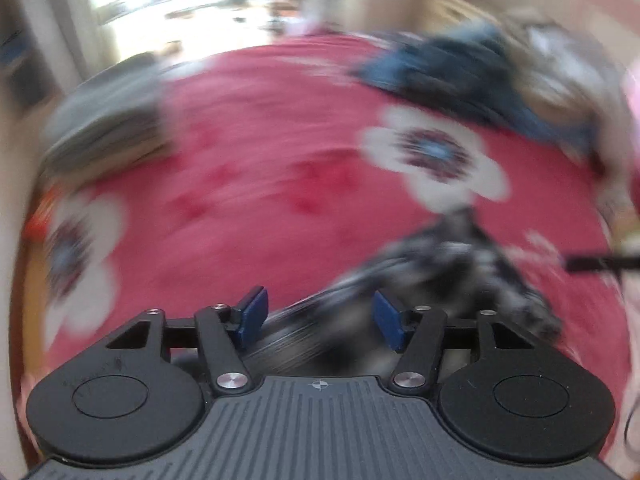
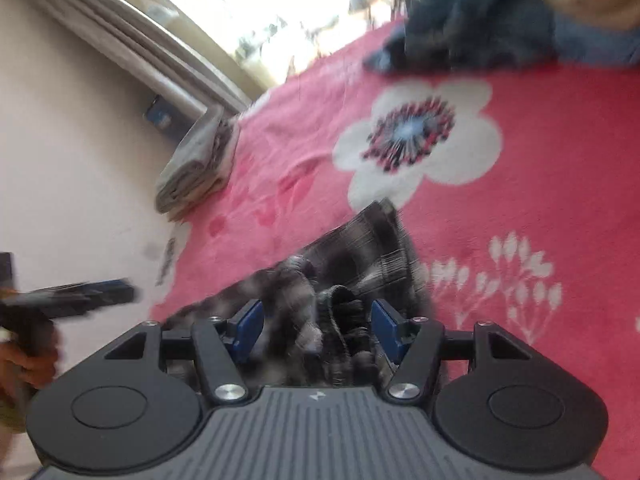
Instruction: Fold clothes
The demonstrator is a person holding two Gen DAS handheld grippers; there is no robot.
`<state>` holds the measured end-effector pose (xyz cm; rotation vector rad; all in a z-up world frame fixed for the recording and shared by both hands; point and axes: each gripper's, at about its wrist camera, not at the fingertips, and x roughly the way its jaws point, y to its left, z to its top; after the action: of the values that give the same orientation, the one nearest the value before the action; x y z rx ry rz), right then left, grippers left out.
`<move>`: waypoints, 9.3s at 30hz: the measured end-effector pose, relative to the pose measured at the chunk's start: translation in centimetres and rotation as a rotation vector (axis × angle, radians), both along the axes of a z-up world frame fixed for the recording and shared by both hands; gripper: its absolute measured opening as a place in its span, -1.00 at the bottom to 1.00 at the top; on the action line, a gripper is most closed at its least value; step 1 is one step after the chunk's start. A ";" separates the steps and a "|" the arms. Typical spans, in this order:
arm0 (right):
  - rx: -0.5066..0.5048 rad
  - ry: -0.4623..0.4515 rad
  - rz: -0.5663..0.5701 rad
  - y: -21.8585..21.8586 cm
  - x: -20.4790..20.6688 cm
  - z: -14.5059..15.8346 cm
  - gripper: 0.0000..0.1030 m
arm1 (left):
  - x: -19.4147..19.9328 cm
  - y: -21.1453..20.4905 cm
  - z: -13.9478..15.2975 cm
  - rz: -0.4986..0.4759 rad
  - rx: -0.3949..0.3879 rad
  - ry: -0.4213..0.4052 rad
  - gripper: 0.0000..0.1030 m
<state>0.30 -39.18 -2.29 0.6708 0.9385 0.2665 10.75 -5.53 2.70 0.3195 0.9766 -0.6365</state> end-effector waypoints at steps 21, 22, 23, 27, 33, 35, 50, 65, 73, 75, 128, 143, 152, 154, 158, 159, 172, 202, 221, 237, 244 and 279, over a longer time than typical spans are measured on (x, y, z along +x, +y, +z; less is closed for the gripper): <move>0.032 0.072 0.079 -0.1 2.8 -4.8 0.26 | 1.8 -11.6 -8.8 0.053 0.063 0.223 0.07; 0.023 0.068 0.071 -0.1 2.7 -4.7 0.25 | 1.7 -11.8 -8.8 0.054 0.075 0.218 0.07; 0.016 0.065 0.065 -0.1 2.6 -4.7 0.25 | 1.6 -11.9 -8.8 0.062 0.080 0.219 0.07; 0.012 0.074 0.046 -0.2 2.1 -5.2 0.25 | 1.7 -12.5 -8.3 0.102 0.075 0.233 0.13; 0.045 0.086 0.021 -0.9 2.4 -6.0 0.24 | 1.3 -13.8 -9.9 0.107 0.195 0.206 -0.01; 0.049 0.079 0.022 -1.0 2.6 -6.1 0.22 | 1.3 -13.3 -9.9 0.120 0.177 0.209 -0.16; 0.097 0.074 0.070 0.1 3.0 -6.9 0.00 | -2.0 -6.6 -3.3 0.070 -0.119 0.184 -0.78; 0.403 0.033 0.093 1.2 5.7 -7.6 -0.09 | -5.0 -4.8 -0.9 -0.141 -0.258 0.113 -0.78; 0.663 0.344 0.169 3.1 5.8 -12.7 -0.22 | -5.9 -3.9 -0.3 -0.177 -0.320 0.085 -0.79; 0.715 0.378 0.164 2.2 4.8 -13.1 -0.22 | -5.1 -4.1 -0.9 -0.162 -0.330 0.100 -0.78; 0.183 0.180 0.261 4.6 6.0 -8.8 0.69 | -2.3 -4.9 -11.4 -0.011 -0.144 0.115 0.21; 0.085 0.190 0.178 5.2 5.3 -5.7 -0.57 | -3.4 -3.5 -10.5 -0.011 -0.233 0.059 0.22; 0.174 0.135 0.116 4.4 5.6 -2.6 -0.61 | -2.9 -2.6 -7.5 0.040 -0.323 0.036 0.23; 0.183 0.130 0.103 4.1 5.9 -2.3 -0.61 | -2.7 -2.9 -7.2 0.044 -0.327 0.035 0.24; 0.183 0.149 0.075 3.4 6.2 -2.9 -0.61 | -2.4 -3.8 -7.7 0.037 -0.310 0.037 0.24; 0.185 0.157 0.067 3.2 6.2 -3.2 -0.61 | -2.4 -4.0 -7.9 0.036 -0.307 0.043 0.24; 0.255 0.259 -0.044 0.9 6.5 -8.5 -0.58 | -4.0 -5.9 -7.6 -0.044 -0.266 0.031 0.28; 0.630 0.065 -0.127 -1.4 -4.2 -10.4 0.48 | -13.8 -12.8 -10.0 -0.380 0.034 -0.296 0.54; 0.814 -0.012 -0.061 -0.6 -1.8 -9.9 0.48 | -10.8 -13.6 -10.6 -0.231 0.073 -0.269 0.02; 0.336 -0.049 -0.194 -3.4 -5.5 -7.7 0.38 | -9.3 -8.5 -5.9 -0.062 -0.132 -0.353 -0.63; -0.098 -0.082 -0.023 0.7 -4.7 -6.2 0.15 | -8.5 -4.5 -3.1 0.040 -0.235 -0.375 -0.63; -0.147 0.009 -0.108 0.2 -4.9 -2.4 -0.37 | -7.9 -1.5 -1.5 0.078 -0.320 -0.375 -0.63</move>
<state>-4.65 -38.99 -4.74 0.5855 0.9177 0.0982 2.86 -7.04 1.18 0.1094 0.5152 -0.6229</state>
